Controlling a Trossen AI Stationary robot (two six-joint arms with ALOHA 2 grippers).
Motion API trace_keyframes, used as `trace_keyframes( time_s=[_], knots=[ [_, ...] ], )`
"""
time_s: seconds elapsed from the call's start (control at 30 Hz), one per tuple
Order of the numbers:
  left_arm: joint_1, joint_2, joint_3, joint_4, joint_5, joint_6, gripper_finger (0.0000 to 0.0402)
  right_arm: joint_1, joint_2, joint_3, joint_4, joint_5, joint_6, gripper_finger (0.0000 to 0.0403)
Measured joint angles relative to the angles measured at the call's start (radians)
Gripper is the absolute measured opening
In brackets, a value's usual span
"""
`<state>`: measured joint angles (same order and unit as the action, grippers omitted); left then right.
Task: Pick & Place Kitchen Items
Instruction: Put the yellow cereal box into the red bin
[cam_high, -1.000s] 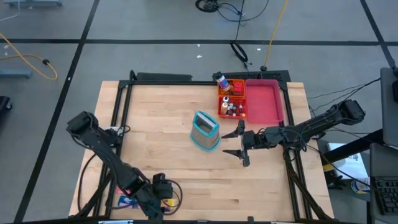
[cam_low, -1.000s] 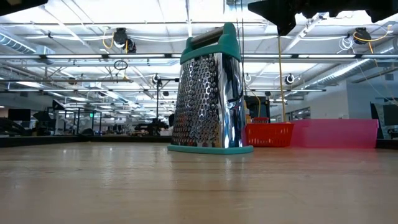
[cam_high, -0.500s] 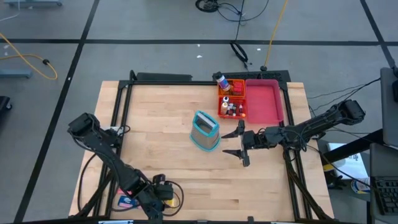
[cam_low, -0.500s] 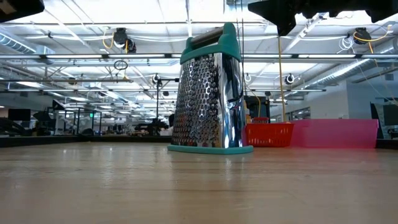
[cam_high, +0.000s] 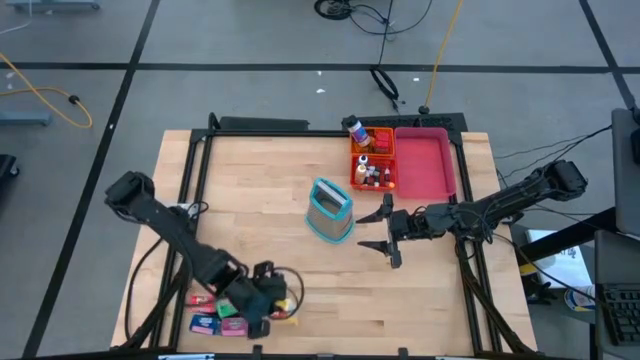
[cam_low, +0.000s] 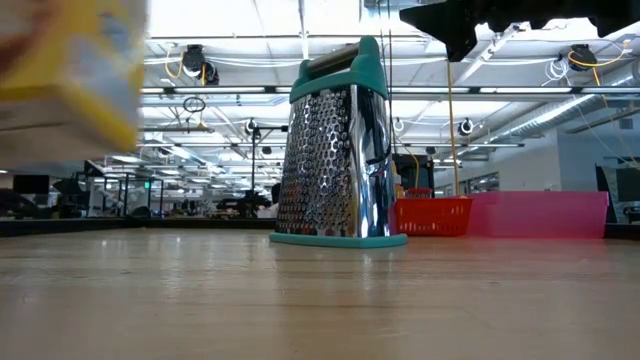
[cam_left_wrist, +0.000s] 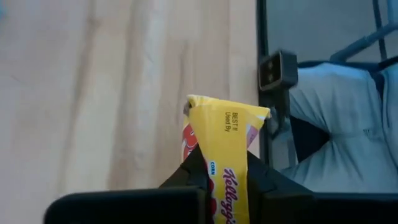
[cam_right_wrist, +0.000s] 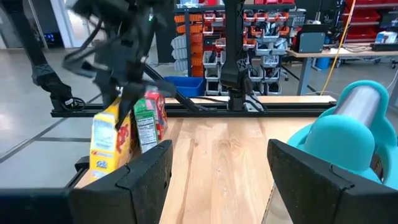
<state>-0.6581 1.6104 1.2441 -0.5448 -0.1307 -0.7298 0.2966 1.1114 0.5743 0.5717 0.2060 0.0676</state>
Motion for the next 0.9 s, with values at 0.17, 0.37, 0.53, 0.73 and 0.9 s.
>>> trace_keyframes(
  time_s=[0.17,0.37,0.53,0.73,0.9],
  knots=[
    [0.098,-0.010,0.119,-0.162,-0.009,0.047,0.0044,0.013,0.015,0.000,-0.005,-0.001,0.014,0.0254],
    [0.218,-0.004,0.277,-0.220,-0.001,0.224,0.0023,0.044,0.059,0.000,0.051,-0.002,0.014,0.0254],
    [0.300,0.001,0.355,-0.215,-0.006,0.351,0.0021,0.046,0.087,0.000,0.117,-0.002,0.019,0.0254],
    [0.380,0.031,0.367,-0.202,-0.029,0.382,0.0028,0.045,0.155,0.003,0.227,-0.007,0.038,0.0254],
    [0.412,0.077,0.364,-0.141,-0.015,0.407,0.0029,0.037,0.224,0.050,0.239,-0.024,0.023,0.0254]
  ],
)
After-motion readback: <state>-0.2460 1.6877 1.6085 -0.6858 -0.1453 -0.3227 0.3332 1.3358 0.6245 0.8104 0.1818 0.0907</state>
